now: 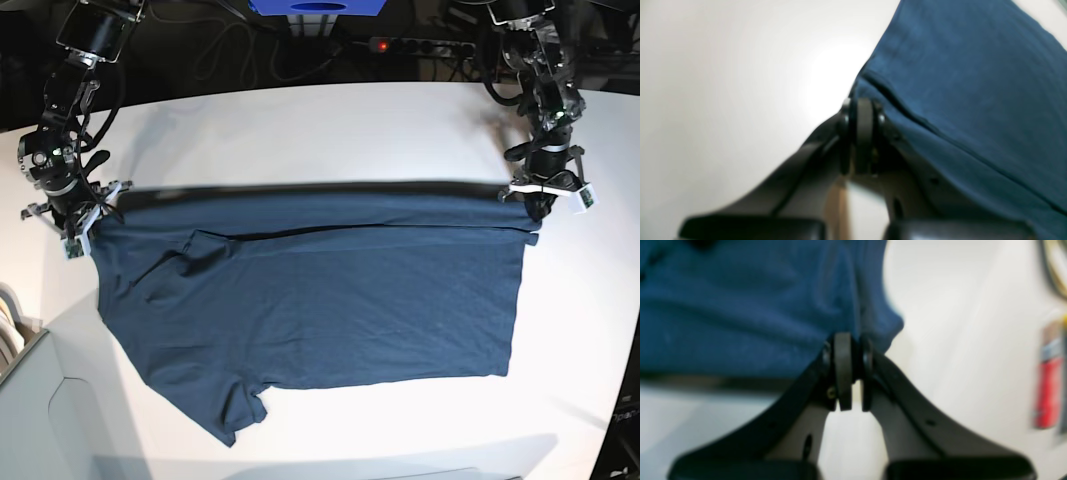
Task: Fold the T-shirt properly
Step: 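Grasp the folded edge and drag the shirt toward the robot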
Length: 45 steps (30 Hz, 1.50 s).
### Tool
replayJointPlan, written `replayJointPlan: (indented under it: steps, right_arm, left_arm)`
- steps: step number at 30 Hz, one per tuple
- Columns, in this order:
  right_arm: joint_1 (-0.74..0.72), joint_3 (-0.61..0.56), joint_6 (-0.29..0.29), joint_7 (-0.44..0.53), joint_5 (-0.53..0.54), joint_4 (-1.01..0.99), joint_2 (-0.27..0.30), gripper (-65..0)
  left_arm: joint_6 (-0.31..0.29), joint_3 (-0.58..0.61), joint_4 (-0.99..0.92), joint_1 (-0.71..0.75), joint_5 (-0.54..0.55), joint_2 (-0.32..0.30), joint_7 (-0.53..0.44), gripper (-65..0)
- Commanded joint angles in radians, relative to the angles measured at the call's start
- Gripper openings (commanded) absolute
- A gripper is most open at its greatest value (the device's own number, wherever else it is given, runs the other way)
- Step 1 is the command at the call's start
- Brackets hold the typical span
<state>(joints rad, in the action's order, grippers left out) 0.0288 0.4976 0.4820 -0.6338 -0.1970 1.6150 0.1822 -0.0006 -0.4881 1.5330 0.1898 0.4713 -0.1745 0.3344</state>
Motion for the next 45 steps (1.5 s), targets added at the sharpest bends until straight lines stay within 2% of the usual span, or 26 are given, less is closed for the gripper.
replayJointPlan:
  steps: [1,4,9,15,18,25,31,33,39,45]
  right_arm:
    - [-0.036,0.0,0.013,0.006,0.009,0.044,0.017,-64.9]
    - [-0.103,-0.024,0.013,-0.048,0.006,0.074,0.023,-64.9]
    - [-0.243,-0.058,0.013,-0.162,0.004,0.074,0.03,-64.9]
    - [-0.295,-0.052,0.013,-0.183,0.011,0.09,0.021,-64.9]
    - [-0.228,-0.01,0.014,-0.177,0.011,0.126,-0.002,-64.9]
    - [-0.077,-0.007,0.014,-0.102,0.011,0.136,-0.019,-64.9]
    - [0.05,-0.004,0.014,-0.102,0.011,0.178,-0.019,-64.9]
    - [0.095,-0.01,0.014,-0.102,0.009,0.196,-0.019,-64.9]
    - [0.191,-0.01,0.014,-0.1,0.004,0.204,-0.01,-64.9]
    - [0.254,-0.01,0.014,-0.1,0.004,0.207,0.023,-64.9]
  left_arm:
    - [0.0,-0.004,0.033,-0.014,0.002,-0.032,-0.03,-65.0]
    - [0.001,-0.001,0.048,-0.051,0.011,-0.061,-0.024,-65.0]
    - [0.001,-0.007,0.054,-0.158,0.011,-0.093,0.124,-65.0]
    - [0.001,-0.007,0.054,-0.198,0.011,-0.095,0.182,-65.0]
    - [0.001,-0.008,0.048,-0.175,0.011,-0.093,0.177,-65.0]
    - [0.0,-0.008,0.056,-0.088,0.013,-0.076,0.173,-65.0]
    - [0.0,-0.008,0.097,-0.006,0.013,-0.069,0.173,-65.0]
    - [0.0,-0.008,0.117,0.029,0.013,-0.047,0.173,-65.0]
    - [0.0,-0.008,0.205,0.156,0.013,-0.035,0.173,-65.0]
    - [0.0,-0.01,0.269,0.256,0.011,-0.017,0.173,-65.0]
